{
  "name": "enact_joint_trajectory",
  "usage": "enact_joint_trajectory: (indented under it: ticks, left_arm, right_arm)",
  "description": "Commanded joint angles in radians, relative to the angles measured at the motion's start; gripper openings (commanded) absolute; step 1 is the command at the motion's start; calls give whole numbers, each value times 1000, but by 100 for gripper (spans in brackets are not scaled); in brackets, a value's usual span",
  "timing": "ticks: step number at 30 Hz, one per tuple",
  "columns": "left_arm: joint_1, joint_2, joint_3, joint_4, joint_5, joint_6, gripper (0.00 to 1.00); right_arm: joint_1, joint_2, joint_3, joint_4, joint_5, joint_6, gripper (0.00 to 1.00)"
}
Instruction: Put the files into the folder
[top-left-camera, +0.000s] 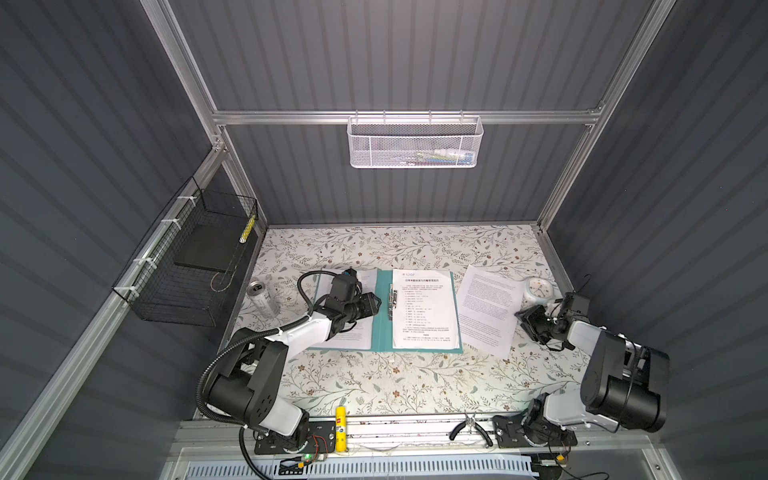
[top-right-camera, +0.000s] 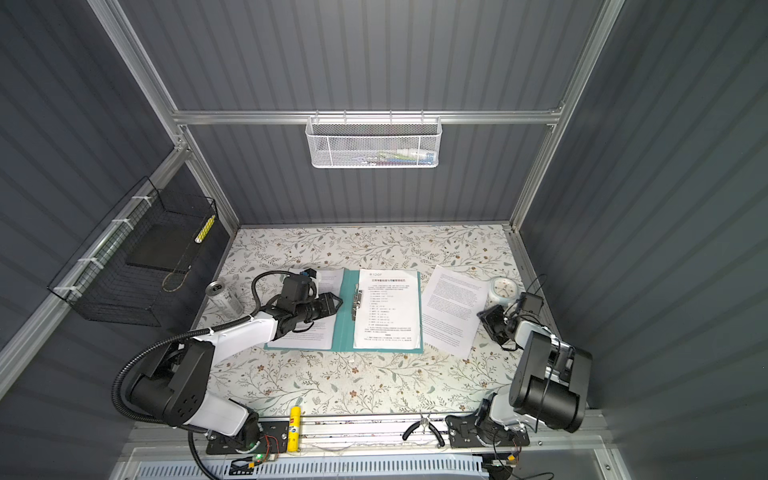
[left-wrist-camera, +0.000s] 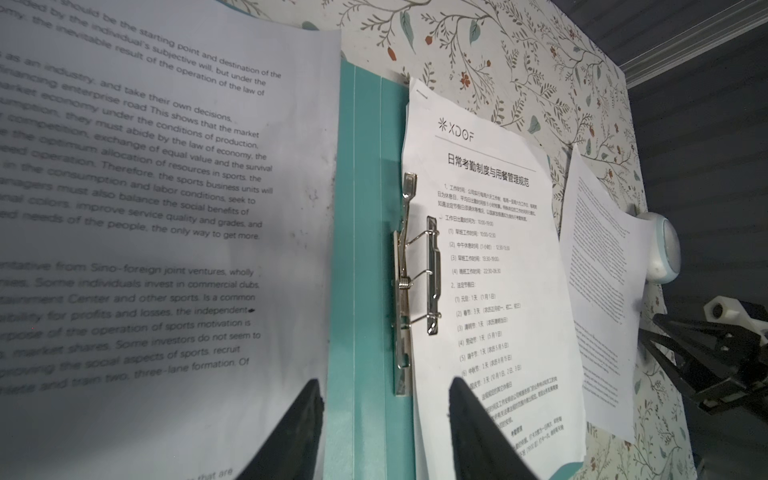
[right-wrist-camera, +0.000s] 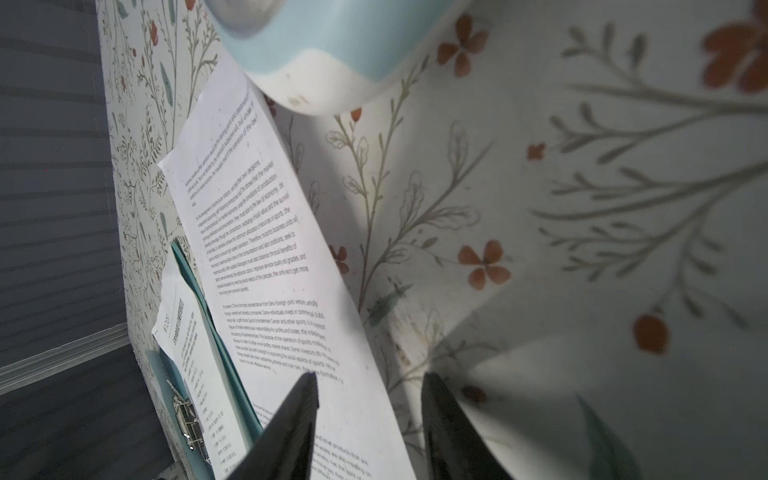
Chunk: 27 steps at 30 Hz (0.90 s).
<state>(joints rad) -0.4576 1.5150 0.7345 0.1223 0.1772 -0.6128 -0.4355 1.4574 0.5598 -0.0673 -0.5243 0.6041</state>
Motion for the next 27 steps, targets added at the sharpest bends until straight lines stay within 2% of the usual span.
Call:
enact_joint_trajectory:
  ticks: [1,10,27]
  left_arm:
    - [-4,5,-7,20,10,8,51]
    - [-4,-16,-18,30,12,13,52]
    - [-4,-24,-34,39,10,9,51]
  right_arm:
    - [-3,32,-10,34,-33,14,43]
    - [-3,98,-26,98,-93,36,41]
    - [-3,166,-41,185,-181,77,29]
